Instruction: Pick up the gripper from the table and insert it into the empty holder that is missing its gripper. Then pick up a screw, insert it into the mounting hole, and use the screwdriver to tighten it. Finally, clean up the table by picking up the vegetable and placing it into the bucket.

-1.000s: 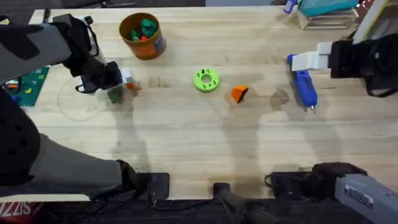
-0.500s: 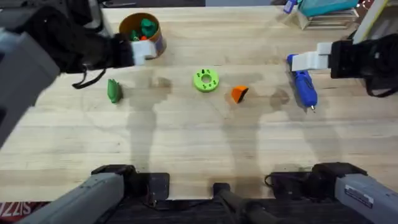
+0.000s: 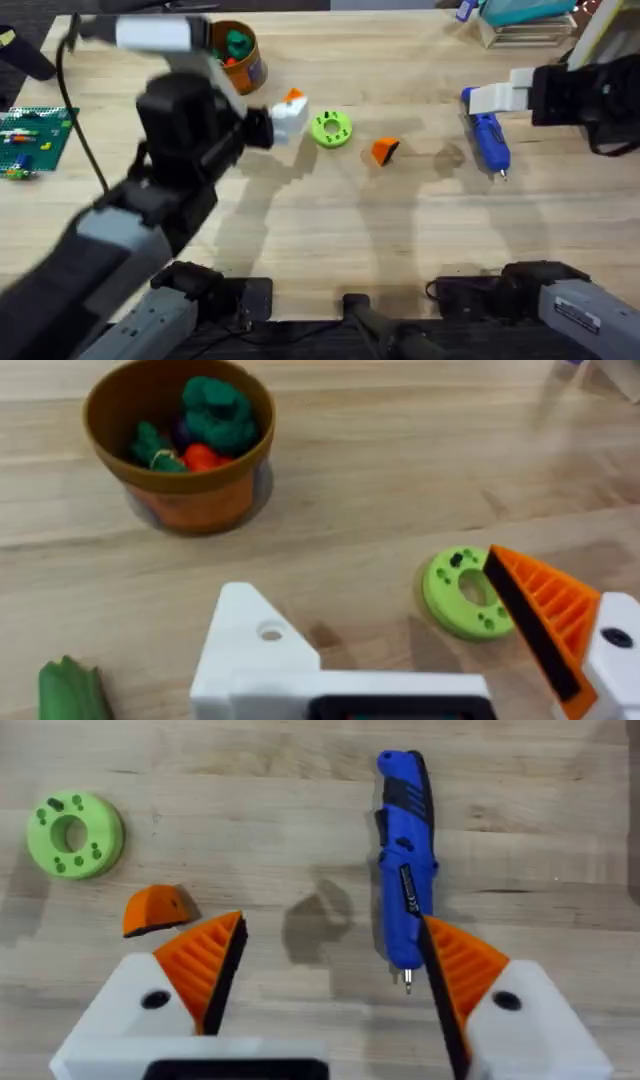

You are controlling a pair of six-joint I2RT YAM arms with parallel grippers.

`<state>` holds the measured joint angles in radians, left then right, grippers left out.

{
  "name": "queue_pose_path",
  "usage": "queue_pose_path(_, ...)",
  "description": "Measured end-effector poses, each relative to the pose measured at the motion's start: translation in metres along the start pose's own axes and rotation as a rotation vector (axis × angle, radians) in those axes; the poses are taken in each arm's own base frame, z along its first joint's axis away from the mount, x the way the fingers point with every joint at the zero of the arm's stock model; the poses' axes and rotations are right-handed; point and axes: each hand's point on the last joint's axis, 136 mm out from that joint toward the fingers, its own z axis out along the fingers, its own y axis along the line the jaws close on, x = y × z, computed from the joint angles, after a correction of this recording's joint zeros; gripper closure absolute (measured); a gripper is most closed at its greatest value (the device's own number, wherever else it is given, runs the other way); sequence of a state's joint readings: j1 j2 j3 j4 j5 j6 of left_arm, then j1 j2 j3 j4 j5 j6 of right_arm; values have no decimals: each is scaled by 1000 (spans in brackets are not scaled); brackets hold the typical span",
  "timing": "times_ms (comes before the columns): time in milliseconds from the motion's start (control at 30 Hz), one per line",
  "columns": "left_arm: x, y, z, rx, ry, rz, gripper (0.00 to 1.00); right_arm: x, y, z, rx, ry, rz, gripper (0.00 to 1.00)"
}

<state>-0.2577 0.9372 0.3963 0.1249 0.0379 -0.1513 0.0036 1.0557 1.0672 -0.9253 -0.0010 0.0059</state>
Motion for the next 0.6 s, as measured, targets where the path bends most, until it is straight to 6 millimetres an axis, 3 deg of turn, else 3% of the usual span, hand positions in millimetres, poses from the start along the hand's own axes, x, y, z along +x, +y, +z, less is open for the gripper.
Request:
queue_pose_path(100, 12, 2, -11, -2, -21, 18, 14, 0, 0, 0, 0, 0, 0, 8)
queue_pose_path(300, 7, -5, -35, 52, -100, 123, 15, 0, 0, 0, 0, 0, 0, 8)
queue_pose_path(600, 29, -6, -50, 219, -48, 212, 15, 0, 0, 0, 0, 0, 0, 8)
